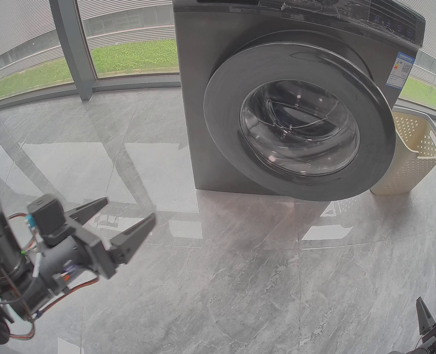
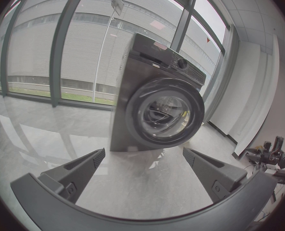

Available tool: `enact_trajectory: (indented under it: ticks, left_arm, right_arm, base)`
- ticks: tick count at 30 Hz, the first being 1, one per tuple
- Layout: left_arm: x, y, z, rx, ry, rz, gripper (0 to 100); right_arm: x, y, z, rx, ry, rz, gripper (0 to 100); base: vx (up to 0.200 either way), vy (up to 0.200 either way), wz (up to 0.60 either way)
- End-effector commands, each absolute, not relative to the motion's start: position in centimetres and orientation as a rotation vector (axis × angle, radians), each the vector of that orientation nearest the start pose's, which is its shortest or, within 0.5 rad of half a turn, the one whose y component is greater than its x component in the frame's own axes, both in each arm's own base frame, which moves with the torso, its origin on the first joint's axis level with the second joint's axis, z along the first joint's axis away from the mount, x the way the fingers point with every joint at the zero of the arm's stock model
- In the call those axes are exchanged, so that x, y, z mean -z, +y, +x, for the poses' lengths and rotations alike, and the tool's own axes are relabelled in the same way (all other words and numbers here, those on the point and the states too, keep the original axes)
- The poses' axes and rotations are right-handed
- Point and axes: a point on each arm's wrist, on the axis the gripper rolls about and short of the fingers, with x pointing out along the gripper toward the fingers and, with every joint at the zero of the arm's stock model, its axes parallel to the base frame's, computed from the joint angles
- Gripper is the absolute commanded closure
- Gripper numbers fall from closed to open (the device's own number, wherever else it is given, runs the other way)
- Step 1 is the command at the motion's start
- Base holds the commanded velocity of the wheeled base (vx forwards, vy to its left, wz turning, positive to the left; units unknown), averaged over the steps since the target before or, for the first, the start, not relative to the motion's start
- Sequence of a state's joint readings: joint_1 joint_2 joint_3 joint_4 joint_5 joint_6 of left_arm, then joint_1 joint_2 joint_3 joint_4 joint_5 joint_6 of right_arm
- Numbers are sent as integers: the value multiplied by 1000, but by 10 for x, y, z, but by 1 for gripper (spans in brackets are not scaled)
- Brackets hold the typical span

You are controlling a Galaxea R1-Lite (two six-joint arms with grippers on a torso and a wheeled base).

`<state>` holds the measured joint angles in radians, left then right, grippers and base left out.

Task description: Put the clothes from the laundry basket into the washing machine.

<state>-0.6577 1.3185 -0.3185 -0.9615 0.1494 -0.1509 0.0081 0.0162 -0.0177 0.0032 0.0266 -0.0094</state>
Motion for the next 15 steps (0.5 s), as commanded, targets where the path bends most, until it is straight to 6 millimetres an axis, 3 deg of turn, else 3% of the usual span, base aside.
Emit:
enact_trajectory:
  ticks: [1,8,15]
  left_arm:
    - [-138,-10,34,240,-67,-73,0]
    - [-109,1,-1,188,-47,-61,0]
    - [-82,1,-16,89,36,-11,0]
  right_arm:
    - [-75,0,-23,-37,3,-11,0]
    - [-75,0,-23,-37,3,-11,0]
    - [-75,0,-23,-37,3,-11,0]
  base:
    - [0,0,0]
    - [0,0,0]
    - [0,0,0]
